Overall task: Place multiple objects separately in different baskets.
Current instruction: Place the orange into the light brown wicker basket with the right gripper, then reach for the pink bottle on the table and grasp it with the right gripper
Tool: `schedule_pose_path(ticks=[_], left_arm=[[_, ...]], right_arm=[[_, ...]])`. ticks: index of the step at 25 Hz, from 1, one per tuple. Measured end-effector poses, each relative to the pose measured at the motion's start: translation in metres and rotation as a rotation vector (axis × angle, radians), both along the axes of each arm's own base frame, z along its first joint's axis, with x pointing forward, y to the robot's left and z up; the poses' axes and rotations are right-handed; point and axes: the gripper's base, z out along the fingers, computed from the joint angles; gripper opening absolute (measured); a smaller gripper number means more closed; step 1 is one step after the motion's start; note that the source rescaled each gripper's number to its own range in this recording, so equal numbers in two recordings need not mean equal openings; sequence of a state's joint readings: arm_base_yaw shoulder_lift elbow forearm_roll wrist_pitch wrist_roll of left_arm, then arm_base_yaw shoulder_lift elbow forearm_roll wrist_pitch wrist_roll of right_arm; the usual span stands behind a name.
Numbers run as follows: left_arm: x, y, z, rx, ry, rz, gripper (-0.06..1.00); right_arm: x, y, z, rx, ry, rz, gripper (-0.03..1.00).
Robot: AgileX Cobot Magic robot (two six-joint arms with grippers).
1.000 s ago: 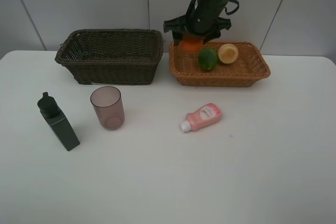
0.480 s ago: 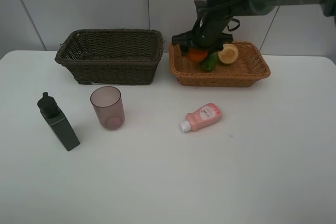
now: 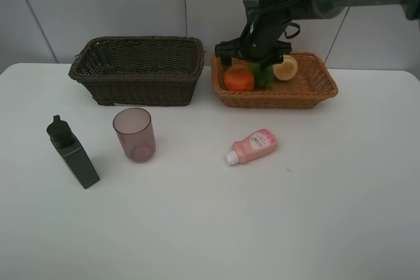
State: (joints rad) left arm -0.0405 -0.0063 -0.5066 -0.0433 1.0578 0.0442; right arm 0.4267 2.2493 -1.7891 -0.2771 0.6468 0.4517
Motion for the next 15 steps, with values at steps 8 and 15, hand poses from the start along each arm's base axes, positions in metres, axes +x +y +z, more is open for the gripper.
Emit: schedule_pose_path(ticks=[8, 15], left_arm=[[0.0, 0.0, 0.0, 0.0, 0.0, 0.0, 1.0], [0.0, 0.0, 0.0, 0.0, 0.0, 0.0, 1.0]], right_arm=[[-0.02, -0.004, 0.033, -0.039, 0.087, -0.03, 0.96], [-0.048, 0.0, 0.056, 0.029, 0.189, -0.148, 0.96]])
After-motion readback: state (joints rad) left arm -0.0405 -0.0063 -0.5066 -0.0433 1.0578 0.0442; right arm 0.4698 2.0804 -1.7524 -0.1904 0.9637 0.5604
